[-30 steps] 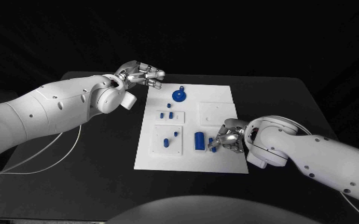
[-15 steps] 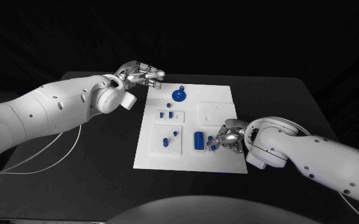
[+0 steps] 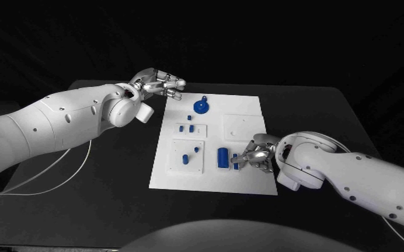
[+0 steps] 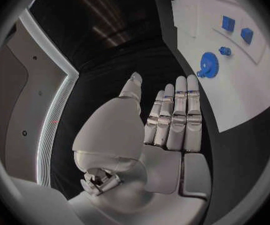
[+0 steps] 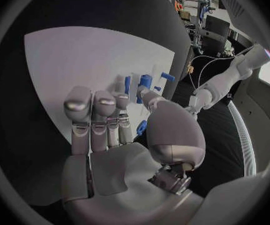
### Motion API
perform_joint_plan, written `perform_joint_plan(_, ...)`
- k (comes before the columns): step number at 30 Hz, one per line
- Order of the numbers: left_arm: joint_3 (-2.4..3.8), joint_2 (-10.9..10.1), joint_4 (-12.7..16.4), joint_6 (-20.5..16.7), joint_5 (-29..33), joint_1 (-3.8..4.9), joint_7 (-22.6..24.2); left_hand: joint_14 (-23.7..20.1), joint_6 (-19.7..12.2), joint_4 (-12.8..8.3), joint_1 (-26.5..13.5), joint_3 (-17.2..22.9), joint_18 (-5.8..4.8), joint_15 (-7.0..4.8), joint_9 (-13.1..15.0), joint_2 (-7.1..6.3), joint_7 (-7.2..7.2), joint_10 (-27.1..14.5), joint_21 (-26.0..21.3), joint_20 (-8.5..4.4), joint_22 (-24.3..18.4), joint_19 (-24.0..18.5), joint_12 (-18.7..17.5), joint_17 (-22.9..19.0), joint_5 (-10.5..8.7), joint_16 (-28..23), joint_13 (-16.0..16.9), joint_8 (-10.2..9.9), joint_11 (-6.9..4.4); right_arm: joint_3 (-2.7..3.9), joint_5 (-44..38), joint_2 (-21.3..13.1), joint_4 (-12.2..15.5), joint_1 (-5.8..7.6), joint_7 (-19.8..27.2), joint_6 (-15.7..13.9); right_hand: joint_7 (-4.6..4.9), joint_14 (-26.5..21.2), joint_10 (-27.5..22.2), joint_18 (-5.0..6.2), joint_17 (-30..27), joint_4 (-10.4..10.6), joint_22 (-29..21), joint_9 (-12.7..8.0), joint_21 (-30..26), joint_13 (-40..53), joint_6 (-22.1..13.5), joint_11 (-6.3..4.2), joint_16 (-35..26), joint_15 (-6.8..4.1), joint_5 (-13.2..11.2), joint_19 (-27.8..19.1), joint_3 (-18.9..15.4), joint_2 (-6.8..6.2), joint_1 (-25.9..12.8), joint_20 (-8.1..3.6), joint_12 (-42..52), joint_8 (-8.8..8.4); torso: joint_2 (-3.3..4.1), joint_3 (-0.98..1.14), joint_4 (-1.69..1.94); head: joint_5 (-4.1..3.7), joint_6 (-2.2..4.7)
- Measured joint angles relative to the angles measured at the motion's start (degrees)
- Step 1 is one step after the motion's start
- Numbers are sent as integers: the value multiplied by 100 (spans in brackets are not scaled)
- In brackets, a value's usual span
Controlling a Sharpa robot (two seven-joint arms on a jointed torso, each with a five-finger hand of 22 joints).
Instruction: Assemble the parts on the task board
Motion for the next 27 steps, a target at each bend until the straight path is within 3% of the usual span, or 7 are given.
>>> perform_joint_plan(7,0,-2,0,3,-2,0,-5,0,0,0,0,0,0,0,0,0,0,0,0,0,0,0,0,0,0,0,0,0,0,0,32,-41,37,-6,30,-11,0,-1,0,0,-7,-3,0,0,0,0,10,0,0,1,0,0,-8,-48,69,0,0,0,-1,-2,2,-1,-1)
perform_joint_plan(13,0,-4,0,4,-3,0,-7,0,0,0,0,0,0,0,0,0,0,0,0,0,1,0,0,-1,0,0,0,0,0,1,46,-106,35,-13,85,-12,-14,-3,0,0,-11,-422,0,-21,0,0,25,0,0,3,118,0,-139,152,333,0,0,0,-1,-3,2,-2,12)
perform_joint_plan(16,0,-5,0,3,-3,0,-7,0,0,0,0,0,0,0,0,0,0,0,0,0,-2,0,0,-1,0,0,0,0,0,5,52,-152,21,-15,120,-20,-2,-3,-1,0,-22,-393,0,-60,0,-6,12,0,0,3,139,0,-210,135,316,0,0,0,-3,-3,0,-5,29)
perform_joint_plan(20,0,-4,-6,-11,3,0,2,0,0,0,0,0,0,0,0,0,0,0,0,0,-10,0,0,-1,0,0,0,0,0,68,92,-221,-52,-20,221,-68,59,-3,-26,0,-60,-232,0,-301,-50,-25,-90,24,-66,3,140,0,-208,38,291,0,0,0,-10,-3,-1,-33,111)
perform_joint_plan(23,0,-3,-27,-54,45,0,28,0,0,0,0,0,0,0,0,0,0,0,0,0,-18,0,0,-1,0,0,0,0,0,177,218,-239,-267,21,465,-160,106,-23,-75,0,-152,-173,0,-557,-292,-137,-139,73,-221,22,143,13,-274,-8,338,13,-174,0,-19,-8,-5,-81,231)
perform_joint_plan(24,0,-3,-37,-74,67,0,41,0,18,0,0,0,0,0,0,0,-18,0,0,0,-19,0,0,-1,0,0,0,0,0,196,278,-236,-366,61,573,-196,111,-23,-86,0,-180,-198,0,-625,-364,-162,-186,84,-261,21,224,21,-314,-6,341,20,-207,0,-24,-11,-8,-97,271)
perform_joint_plan(27,0,-1,-81,-168,169,-1,93,0,86,-9,42,9,0,0,0,42,-50,32,0,1,-26,0,0,-4,0,0,0,0,-32,248,560,-154,-838,272,1064,-346,162,-148,-259,1,-504,-372,-1,-847,-1145,-520,-297,149,-757,83,712,11,-724,182,507,70,-743,0,-47,-25,-16,-155,415)
